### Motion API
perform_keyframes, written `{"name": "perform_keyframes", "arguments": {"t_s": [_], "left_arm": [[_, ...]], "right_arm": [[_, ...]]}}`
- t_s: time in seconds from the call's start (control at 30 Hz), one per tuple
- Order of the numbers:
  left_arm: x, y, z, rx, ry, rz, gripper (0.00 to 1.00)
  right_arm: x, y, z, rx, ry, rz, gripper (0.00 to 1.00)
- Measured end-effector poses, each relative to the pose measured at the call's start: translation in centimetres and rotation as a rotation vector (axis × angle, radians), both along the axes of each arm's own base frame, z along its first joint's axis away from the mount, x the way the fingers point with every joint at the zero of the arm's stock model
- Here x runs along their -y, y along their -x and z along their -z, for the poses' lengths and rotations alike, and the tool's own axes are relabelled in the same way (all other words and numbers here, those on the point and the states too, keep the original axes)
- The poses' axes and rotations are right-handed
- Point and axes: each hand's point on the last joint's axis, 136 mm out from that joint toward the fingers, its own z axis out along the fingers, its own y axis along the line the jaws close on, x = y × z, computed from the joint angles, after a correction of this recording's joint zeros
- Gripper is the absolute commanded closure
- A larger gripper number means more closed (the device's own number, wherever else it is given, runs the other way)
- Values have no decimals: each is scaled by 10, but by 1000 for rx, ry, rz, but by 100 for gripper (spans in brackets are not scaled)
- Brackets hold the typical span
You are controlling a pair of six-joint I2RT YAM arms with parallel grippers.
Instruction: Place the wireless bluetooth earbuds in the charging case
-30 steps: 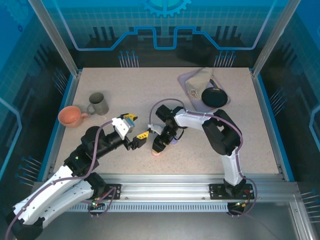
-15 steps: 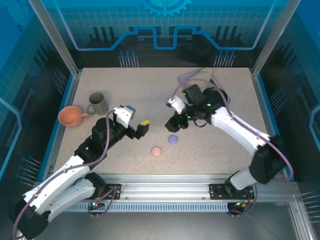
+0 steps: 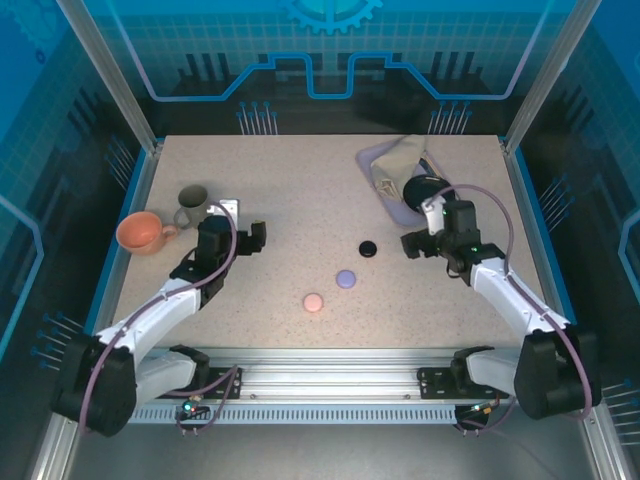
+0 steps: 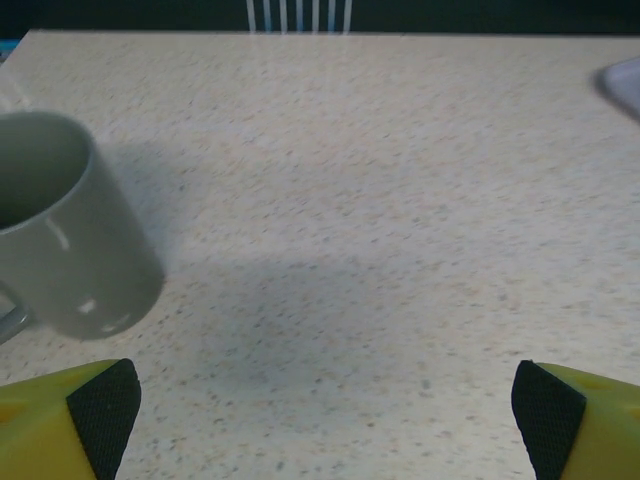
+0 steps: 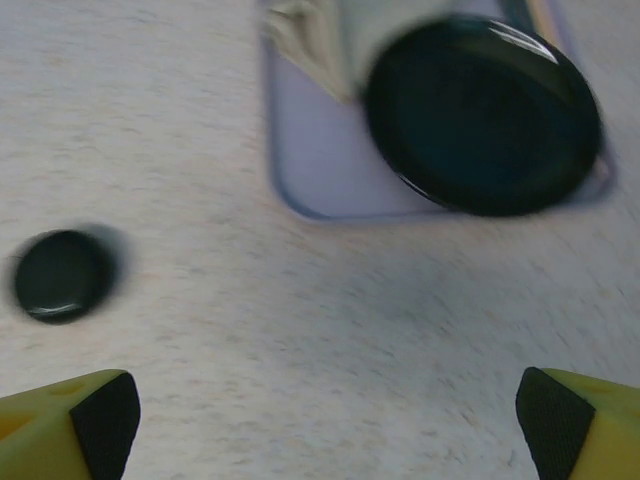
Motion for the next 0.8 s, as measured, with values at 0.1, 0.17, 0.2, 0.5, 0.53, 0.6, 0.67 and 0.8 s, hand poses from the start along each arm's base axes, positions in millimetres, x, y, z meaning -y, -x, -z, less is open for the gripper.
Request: {"name": "perform_keyframes", "arguments": {"t_s": [0.1, 0.17, 0.2, 0.5, 0.53, 0.6, 0.67, 0.8], "left_arm": [[-6, -7, 17, -36, -44, -11, 1], [-6, -14, 22, -29, -70, 1, 1], [-7, -19, 25, -22, -83, 4, 1], [-30, -28, 66, -4, -111, 31, 1], [-35, -27, 66, 14, -95, 25, 1], [-49, -23, 69, 57, -54, -1, 1], [-56, -17, 80, 51, -30, -11, 1], [-42, -21, 81, 51, 14, 68, 1]], "right_arm": [[29, 2, 25, 9, -24, 116, 0], [35, -1, 36, 28, -30, 148, 0], [35, -5, 41, 39, -35, 153, 0], [33, -41, 30, 188, -54, 149, 0], [32, -43, 29, 194, -56, 146, 0], [28, -46, 23, 240, -64, 134, 0], [22, -47, 20, 298, -72, 117, 0], [12, -47, 46, 270, -69, 86, 0]]}}
